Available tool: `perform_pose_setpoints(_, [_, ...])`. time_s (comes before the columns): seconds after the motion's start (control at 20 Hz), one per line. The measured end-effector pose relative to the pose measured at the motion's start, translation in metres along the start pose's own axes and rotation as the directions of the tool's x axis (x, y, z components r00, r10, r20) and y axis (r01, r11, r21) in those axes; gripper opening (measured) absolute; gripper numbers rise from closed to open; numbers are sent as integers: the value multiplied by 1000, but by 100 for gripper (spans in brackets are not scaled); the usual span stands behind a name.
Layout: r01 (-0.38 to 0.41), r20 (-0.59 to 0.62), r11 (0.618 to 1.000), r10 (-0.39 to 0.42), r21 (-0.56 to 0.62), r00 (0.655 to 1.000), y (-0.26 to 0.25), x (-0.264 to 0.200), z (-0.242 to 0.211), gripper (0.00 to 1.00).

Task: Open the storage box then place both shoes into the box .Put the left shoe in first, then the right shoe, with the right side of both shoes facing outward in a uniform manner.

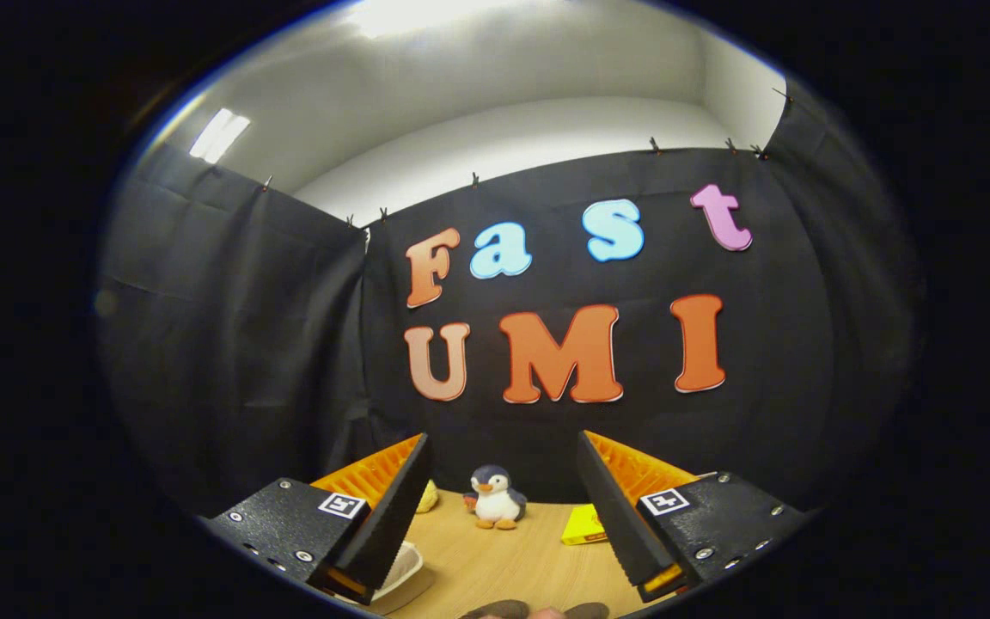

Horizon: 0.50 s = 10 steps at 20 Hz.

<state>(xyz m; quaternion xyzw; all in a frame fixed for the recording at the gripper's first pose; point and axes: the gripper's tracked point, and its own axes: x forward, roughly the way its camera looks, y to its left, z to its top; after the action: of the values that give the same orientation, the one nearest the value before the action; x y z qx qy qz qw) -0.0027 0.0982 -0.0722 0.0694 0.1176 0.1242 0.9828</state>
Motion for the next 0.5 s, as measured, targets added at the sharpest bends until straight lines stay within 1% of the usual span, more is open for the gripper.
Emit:
perform_pose_setpoints(0.15, [-67, -121, 998, 69, 14, 990, 21, 8, -37, 100])
perform_pose_setpoints(0.25, [-125, -220, 991, 134, 54, 966, 40, 12, -68, 100])
perform_pose_setpoints(0.35, [-166, -325, 978, 199, 128, 924, 58, 11, -99, 100])
perform_pose_setpoints(0.5, [-184, -444, 942, 298, 281, 845, 83, 11, -141, 100])
